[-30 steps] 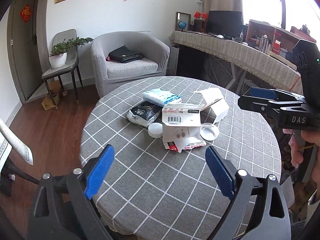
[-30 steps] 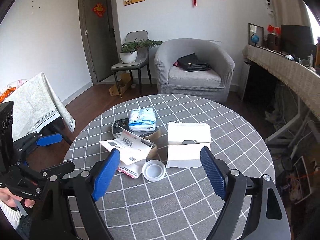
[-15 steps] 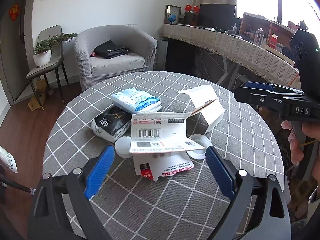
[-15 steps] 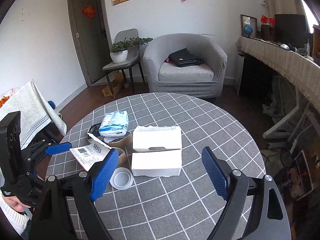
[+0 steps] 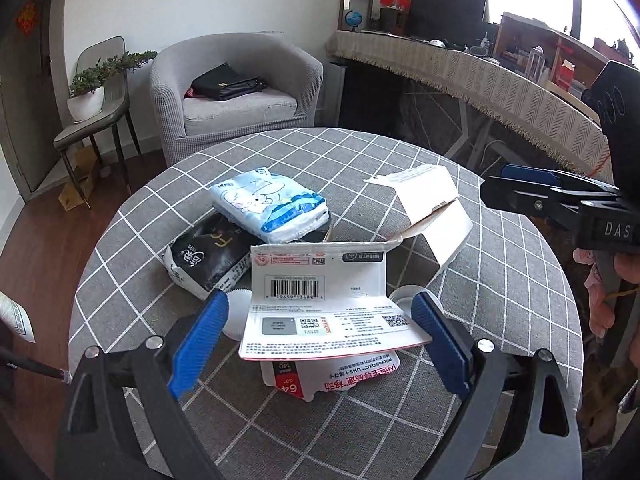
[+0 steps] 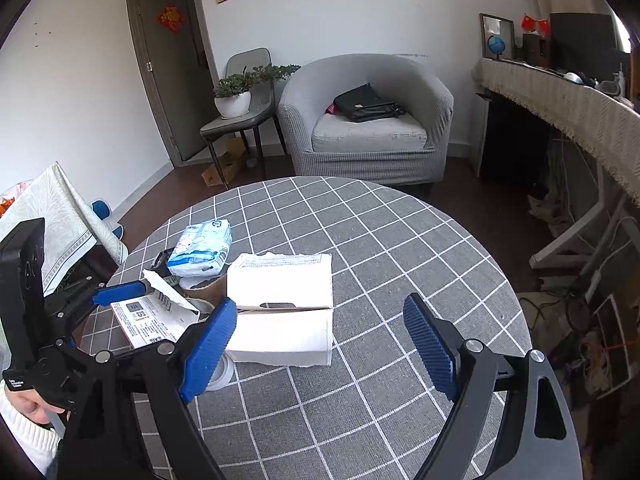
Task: Collect trash
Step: 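Grasp the torn SanDisk card with the left tool while the right tool grasps the white box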
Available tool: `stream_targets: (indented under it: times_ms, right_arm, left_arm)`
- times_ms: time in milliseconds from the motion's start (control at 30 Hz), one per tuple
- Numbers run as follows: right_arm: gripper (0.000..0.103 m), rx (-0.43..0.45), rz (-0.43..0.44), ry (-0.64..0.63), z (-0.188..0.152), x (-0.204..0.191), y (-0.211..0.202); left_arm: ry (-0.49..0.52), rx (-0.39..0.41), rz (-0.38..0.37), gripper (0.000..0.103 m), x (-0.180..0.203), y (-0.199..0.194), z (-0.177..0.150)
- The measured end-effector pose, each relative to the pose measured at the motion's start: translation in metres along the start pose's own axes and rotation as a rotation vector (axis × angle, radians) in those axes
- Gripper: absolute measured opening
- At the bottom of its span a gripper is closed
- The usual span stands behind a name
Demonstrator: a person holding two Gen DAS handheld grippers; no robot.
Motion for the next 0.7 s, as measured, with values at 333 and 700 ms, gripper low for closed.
stream_targets:
  times_ms: [333,700]
  right_arm:
    - [0.090,-0.061,0.043,-0.030,0.000,-0.017,0.024]
    - [0.094,-0.126,0.005,-0.022,0.003,-0.026,0.051]
  left_arm:
    - [-0.010,-0.020,-0.013,0.082,-0.003,0.002,0.001]
    - [-0.014,0.004,-0.071,0.082,-0.007,-0.017,0.004]
Point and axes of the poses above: each gripper's, at about its wrist camera, not at the fingertips, and y roughly the way its jaws point, x to its right, z to its top, the point moved 5 cm from there along y, roughly the way its jaws point, and after that the axes turned 10 degrees about -y, right-handed, at the moved point
